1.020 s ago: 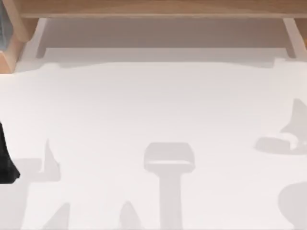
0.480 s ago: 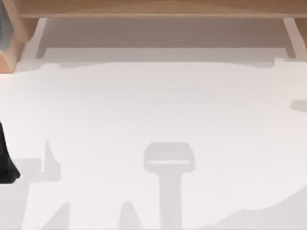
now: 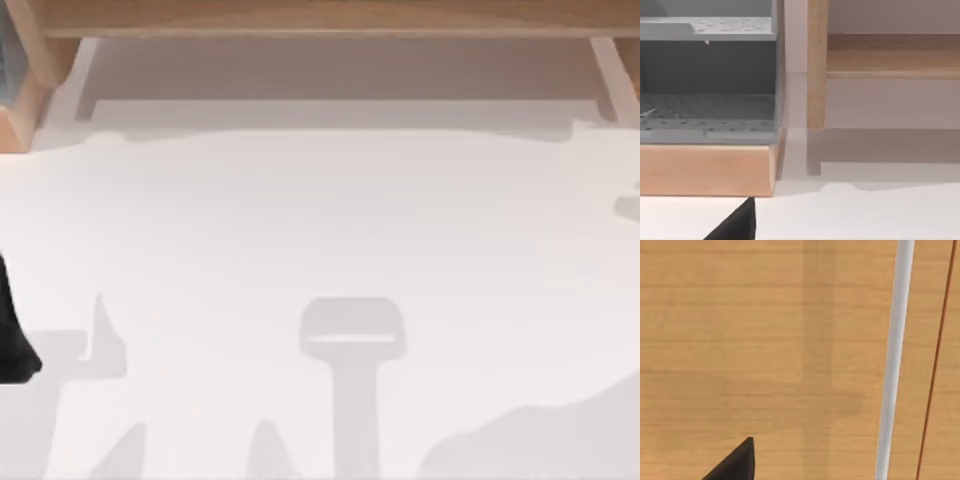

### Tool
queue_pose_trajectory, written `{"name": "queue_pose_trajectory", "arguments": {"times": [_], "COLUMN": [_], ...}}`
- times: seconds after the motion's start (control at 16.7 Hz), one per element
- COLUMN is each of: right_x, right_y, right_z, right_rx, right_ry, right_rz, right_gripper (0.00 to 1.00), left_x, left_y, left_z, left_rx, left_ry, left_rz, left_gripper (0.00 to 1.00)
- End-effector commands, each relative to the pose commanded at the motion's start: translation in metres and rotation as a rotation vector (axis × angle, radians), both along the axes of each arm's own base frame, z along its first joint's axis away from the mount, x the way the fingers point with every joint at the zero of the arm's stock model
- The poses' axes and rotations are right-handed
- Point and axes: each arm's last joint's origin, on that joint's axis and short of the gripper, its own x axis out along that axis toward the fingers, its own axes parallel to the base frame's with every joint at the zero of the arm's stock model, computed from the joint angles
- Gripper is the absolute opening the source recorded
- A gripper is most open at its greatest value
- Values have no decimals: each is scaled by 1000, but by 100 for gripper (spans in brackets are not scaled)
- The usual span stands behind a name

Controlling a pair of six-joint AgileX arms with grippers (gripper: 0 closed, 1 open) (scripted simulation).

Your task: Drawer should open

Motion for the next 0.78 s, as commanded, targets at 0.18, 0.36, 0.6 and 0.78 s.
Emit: {"name": "queue_pose_trajectory", "arguments": {"times": [0.18,0.36,0.6,0.78], "right_x": [2,15,25,25], "right_y": [-1,-1,0,0], "right_z": [1,0,0,0], "right_rx": [1,0,0,0], "right_ry": [0,0,0,0], "right_rz": [-1,0,0,0], "right_gripper": [100,100,100,92], "left_x": [0,0,0,0], "left_y": [0,0,0,0], "left_z": [0,0,0,0], "left_rx": [0,0,0,0], "left_ry": [0,0,0,0], "left_rz": [0,0,0,0], "left_gripper": [100,100,100,100]}}
